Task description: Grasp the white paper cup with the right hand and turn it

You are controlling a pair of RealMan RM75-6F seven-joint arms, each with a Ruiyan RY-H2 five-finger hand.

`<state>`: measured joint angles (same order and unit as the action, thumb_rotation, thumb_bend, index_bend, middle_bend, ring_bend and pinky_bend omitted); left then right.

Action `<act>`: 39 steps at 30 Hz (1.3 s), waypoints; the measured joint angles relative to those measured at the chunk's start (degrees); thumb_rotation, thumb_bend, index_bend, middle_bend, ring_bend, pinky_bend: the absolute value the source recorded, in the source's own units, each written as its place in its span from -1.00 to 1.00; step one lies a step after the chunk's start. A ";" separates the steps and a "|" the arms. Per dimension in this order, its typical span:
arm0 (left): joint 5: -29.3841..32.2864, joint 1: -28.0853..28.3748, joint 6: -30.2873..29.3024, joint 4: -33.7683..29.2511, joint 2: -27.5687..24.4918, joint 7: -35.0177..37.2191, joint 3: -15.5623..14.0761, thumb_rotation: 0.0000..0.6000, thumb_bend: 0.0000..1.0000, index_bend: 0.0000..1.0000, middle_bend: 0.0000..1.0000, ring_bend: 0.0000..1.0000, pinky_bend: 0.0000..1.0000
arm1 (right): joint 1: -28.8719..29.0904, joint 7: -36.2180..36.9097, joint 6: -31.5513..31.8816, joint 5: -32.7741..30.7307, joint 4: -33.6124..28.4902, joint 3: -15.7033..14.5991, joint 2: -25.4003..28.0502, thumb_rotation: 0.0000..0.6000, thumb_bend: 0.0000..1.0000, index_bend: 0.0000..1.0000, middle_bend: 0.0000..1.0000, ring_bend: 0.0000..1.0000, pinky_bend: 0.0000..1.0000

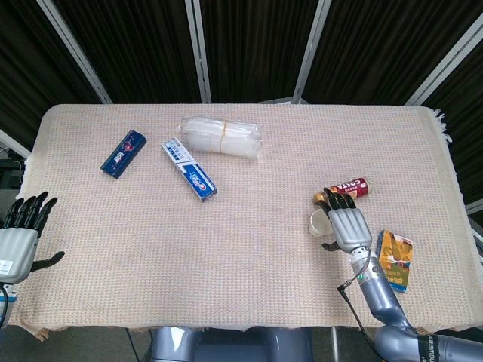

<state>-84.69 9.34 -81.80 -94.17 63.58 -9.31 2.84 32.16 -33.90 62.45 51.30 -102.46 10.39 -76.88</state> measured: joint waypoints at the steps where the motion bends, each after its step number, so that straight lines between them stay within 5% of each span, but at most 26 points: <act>1: 0.00 0.00 -0.01 -0.01 0.01 -0.03 0.00 1.00 -1.00 -1.00 -1.00 -1.00 -1.00 | 0.15 -0.02 0.00 -0.11 0.35 -0.04 -0.27 1.00 -0.79 -0.43 -1.00 -1.00 -1.00; 12: -0.03 0.00 -0.06 -0.02 0.06 -0.27 -0.01 1.00 -1.00 -1.00 -1.00 -1.00 -1.00 | 1.35 1.97 -0.28 -0.20 4.77 -0.30 -3.44 1.00 -0.76 -0.48 -1.00 -1.00 -1.00; 22: 0.03 0.03 0.00 -0.06 0.05 -0.33 0.00 1.00 -1.00 -1.00 -1.00 -1.00 -1.00 | 1.98 3.35 0.21 -0.39 8.15 -0.30 -5.82 1.00 -0.58 -0.14 -0.82 -1.00 -1.00; 39: 0.13 0.05 0.04 -0.14 0.06 -0.57 0.02 1.00 -1.00 -1.00 -1.00 -1.00 -1.00 | 1.52 9.89 1.30 1.42 1.95 1.40 -5.84 1.00 -0.58 -0.12 -0.80 -1.00 -1.00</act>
<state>-84.56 9.39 -81.76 -94.31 63.64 -9.88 2.86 33.68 -24.01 63.75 52.72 -100.51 11.79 -82.72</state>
